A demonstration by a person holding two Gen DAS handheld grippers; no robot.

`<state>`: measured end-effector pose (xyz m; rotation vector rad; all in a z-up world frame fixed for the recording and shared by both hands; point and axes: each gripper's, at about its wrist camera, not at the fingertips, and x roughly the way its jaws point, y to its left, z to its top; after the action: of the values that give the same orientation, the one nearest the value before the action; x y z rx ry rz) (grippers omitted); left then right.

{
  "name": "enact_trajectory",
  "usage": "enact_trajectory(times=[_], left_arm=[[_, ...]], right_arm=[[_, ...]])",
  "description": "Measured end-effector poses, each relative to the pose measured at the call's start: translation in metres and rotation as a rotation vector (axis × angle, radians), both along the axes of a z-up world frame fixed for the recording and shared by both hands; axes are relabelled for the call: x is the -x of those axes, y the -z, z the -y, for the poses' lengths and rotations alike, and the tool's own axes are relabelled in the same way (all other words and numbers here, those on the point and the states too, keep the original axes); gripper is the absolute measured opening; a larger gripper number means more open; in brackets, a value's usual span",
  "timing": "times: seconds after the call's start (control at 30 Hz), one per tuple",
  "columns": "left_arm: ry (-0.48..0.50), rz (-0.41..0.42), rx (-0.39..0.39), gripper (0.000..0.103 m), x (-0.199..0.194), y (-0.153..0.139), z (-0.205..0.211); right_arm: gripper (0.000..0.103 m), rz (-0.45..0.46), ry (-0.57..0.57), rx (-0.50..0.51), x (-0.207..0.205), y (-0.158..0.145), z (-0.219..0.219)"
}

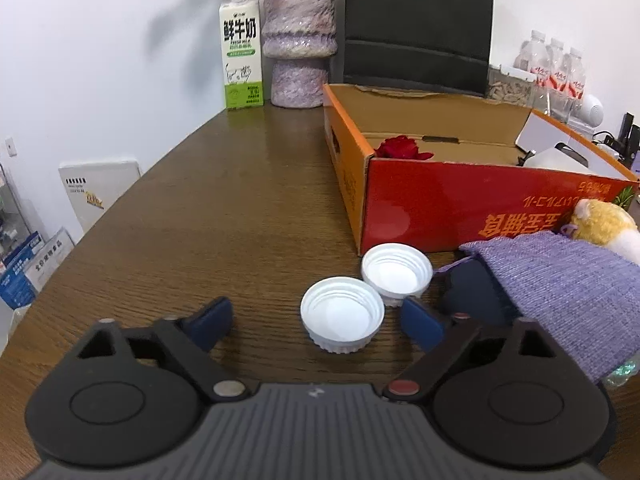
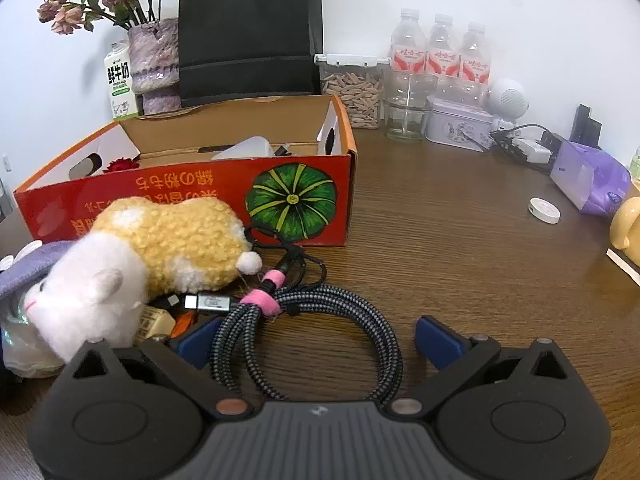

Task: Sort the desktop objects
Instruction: 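Grasp another white cap with the left tool while the right grasps the black braided cable, then carry the cap and cable into the cardboard box and open both tools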

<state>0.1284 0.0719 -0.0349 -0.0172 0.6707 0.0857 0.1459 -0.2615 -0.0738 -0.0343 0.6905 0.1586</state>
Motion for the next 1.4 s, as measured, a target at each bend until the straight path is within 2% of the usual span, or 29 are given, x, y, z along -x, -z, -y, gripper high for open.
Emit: enact_trajectory(times=[0.03,0.07,0.13,0.17,0.4,0.93,1.13,1.4], left_arm=[[0.007,0.008,0.003,0.07,0.001,0.0,0.001],[0.013,0.015,0.002,0.065,0.002,-0.001,0.002],[0.028,0.025,0.004,0.044,0.003,-0.002,0.003],[0.031,0.028,0.003,0.041,0.004,-0.002,0.004],[0.026,0.031,0.001,0.041,0.007,-0.003,0.004],[0.026,0.12,0.005,0.041,0.031,-0.026,0.006],[0.031,0.168,0.009,0.041,0.039,-0.041,0.008],[0.047,0.249,0.006,0.041,0.032,-0.07,0.017]], right_arm=[[0.089,0.009,-0.004,-0.001,0.001,-0.001,-0.001],[0.089,0.01,-0.002,0.004,0.002,-0.001,-0.002],[0.089,0.012,-0.001,0.003,0.003,-0.001,-0.002],[0.089,0.013,0.0,0.005,0.003,-0.002,-0.003],[0.087,0.022,0.003,0.013,0.013,-0.003,-0.006],[0.087,0.056,0.024,0.022,0.032,-0.012,0.0],[0.086,0.108,0.04,0.022,0.043,-0.026,0.005],[0.086,0.211,0.028,0.023,0.042,-0.059,-0.001]])
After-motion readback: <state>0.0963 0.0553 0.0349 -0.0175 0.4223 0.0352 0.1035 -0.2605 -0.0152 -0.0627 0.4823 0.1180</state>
